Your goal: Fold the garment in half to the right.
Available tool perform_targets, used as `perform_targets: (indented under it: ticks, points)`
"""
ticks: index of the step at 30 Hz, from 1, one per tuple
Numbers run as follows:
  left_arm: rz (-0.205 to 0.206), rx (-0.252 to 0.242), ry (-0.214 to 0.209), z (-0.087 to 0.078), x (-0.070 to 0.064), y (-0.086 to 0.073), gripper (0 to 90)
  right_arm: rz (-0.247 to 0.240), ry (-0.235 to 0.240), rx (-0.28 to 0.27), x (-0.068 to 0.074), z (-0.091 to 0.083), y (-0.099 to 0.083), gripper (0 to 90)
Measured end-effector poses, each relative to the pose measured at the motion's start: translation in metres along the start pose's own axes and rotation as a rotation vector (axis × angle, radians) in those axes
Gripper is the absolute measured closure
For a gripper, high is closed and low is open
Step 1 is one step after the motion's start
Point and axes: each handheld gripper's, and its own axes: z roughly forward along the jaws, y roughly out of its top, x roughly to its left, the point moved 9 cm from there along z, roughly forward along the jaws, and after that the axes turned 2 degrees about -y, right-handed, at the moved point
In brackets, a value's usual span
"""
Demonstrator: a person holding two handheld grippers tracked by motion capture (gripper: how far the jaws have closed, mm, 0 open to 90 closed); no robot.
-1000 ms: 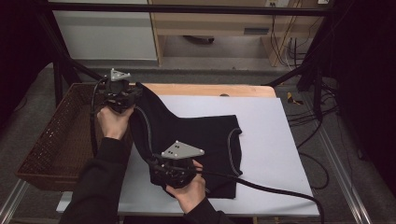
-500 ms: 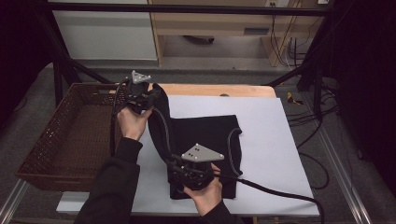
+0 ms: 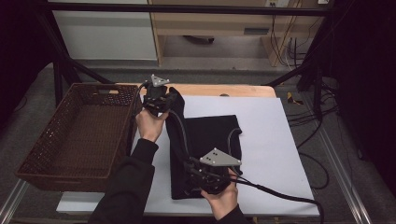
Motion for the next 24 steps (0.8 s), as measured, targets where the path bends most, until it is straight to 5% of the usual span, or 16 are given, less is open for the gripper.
perform_targets:
  ticks: [24]
  points:
    - [0.027, 0.023, -0.068, 0.062, -0.059, -0.006, 83.4, 0.068, -0.11, 0.027, -0.055, -0.022, -0.034, 73.2]
